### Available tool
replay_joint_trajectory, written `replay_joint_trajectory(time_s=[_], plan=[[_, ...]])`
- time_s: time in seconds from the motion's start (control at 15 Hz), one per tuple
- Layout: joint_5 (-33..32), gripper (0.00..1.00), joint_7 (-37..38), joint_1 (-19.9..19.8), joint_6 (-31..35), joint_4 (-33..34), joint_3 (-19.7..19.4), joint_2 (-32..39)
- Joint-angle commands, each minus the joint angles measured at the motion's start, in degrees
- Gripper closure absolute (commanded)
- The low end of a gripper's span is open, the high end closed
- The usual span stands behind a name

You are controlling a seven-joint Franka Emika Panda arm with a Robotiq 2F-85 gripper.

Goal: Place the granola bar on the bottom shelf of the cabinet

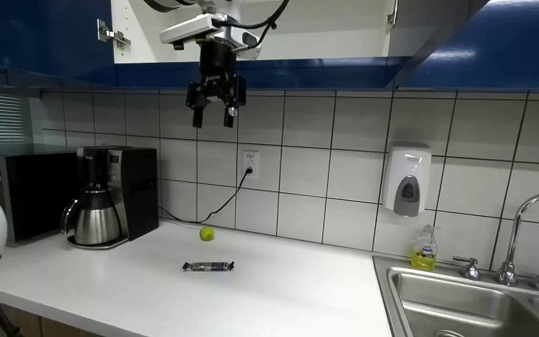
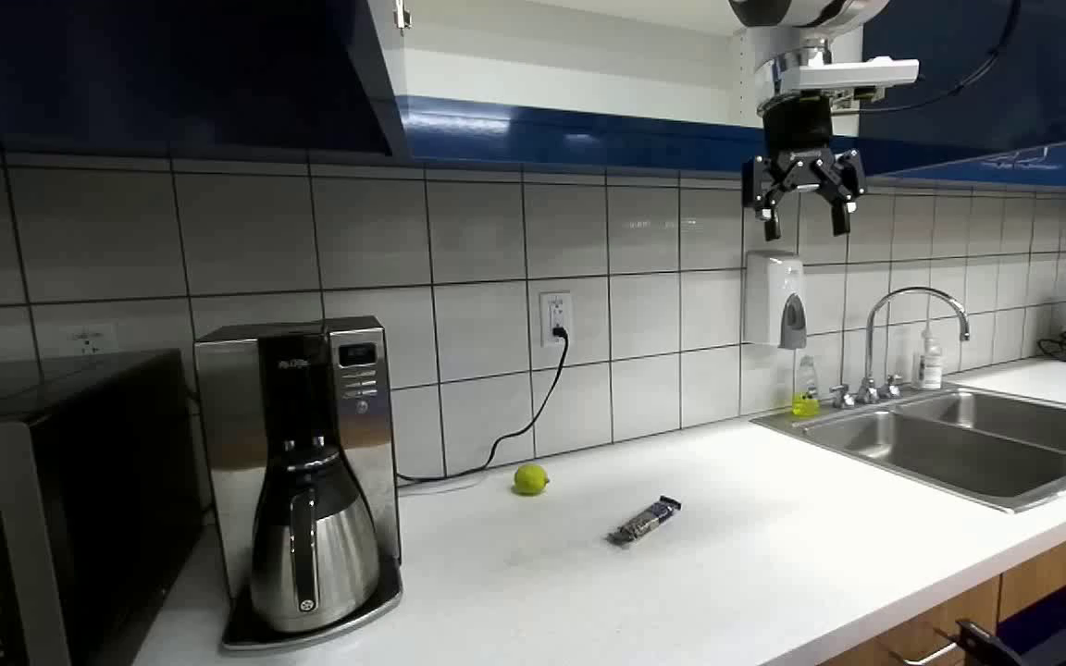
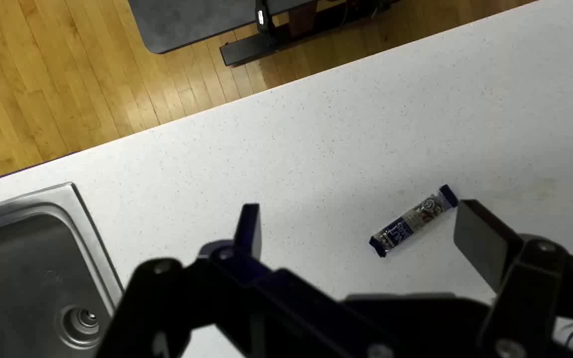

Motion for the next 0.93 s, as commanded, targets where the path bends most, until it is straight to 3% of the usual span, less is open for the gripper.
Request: replay_joint_trajectory(time_s=[0.0, 0.27, 0.87], plan=[[-0.04, 0.00, 0.01, 0.15, -0.11, 0.14, -0.13, 0.06], [0.00, 0.00, -0.05, 0.34, 0.66, -2.82, 0.08, -1.81], [-2.77, 0.00, -0.21, -0.01, 1.45, -15.99, 0.51, -11.33]])
